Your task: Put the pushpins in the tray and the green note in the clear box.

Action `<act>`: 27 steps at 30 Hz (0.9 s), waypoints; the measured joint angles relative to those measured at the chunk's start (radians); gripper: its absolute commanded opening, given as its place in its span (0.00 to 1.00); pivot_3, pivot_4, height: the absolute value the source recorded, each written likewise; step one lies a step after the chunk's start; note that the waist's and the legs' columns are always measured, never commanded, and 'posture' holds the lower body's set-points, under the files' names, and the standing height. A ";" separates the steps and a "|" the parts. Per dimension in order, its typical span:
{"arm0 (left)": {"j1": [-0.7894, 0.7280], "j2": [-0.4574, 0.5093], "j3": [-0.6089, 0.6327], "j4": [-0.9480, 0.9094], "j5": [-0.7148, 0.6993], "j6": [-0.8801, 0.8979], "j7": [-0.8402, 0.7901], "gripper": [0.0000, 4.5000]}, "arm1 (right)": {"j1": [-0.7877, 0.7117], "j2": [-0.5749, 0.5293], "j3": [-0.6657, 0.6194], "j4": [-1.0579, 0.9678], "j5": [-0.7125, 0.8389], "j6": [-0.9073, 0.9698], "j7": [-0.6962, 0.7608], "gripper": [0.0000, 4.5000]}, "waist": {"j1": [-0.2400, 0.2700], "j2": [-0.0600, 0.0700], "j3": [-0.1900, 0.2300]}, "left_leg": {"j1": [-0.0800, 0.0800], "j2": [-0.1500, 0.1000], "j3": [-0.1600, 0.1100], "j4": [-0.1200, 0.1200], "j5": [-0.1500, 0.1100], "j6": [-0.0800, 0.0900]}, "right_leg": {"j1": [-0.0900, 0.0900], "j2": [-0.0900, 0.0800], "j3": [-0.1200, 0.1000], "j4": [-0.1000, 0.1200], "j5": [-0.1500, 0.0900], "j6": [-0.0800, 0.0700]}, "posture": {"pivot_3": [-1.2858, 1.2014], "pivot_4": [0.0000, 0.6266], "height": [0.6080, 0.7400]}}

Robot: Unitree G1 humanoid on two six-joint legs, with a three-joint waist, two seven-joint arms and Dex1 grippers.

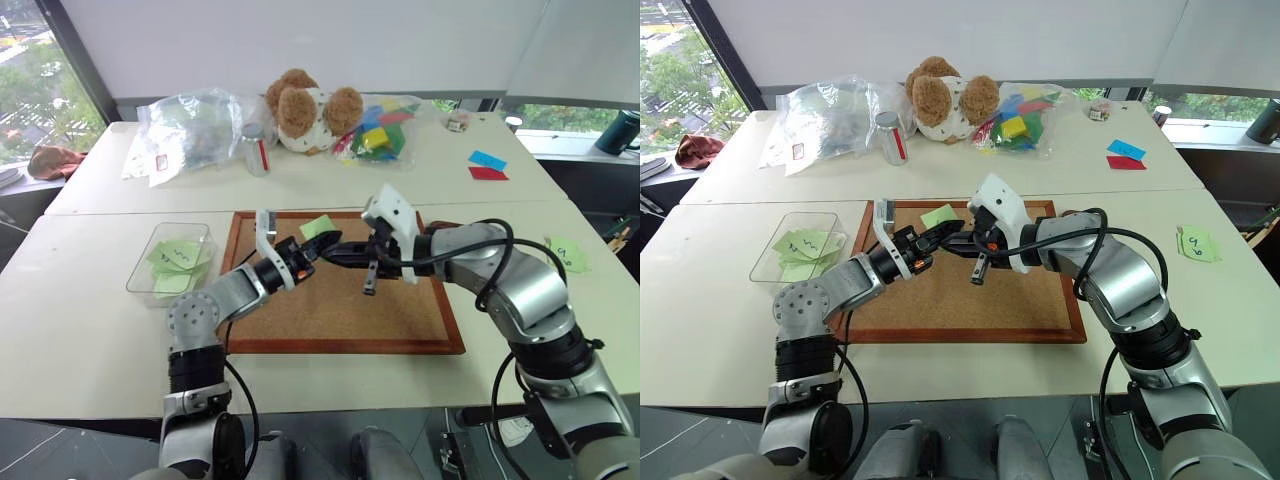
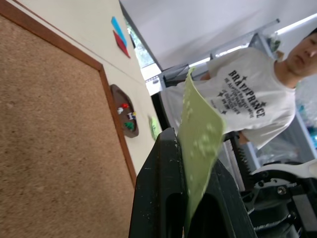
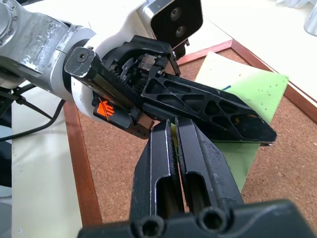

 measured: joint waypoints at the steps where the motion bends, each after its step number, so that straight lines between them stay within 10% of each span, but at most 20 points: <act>1: 0.000 0.005 -0.002 0.000 0.002 -0.007 -0.002 0.01 | -0.002 -0.001 -0.001 0.000 0.000 0.001 -0.004 0.00 | 0.000 0.000 0.000 | 0.000 0.000 0.000 0.000 0.000 0.000 | 0.000 0.000 0.000 0.000 0.000 0.000 | 0.52 0.24 1.00; 27: 0.030 0.042 -0.055 0.019 0.070 -0.093 -0.067 0.01 | -0.048 -0.035 -0.089 -0.036 0.053 0.049 -0.039 0.00 | 0.000 0.000 0.000 | 0.000 0.000 0.000 0.000 0.000 0.000 | 0.000 0.000 0.000 0.000 0.000 0.000 | 0.52 0.24 1.00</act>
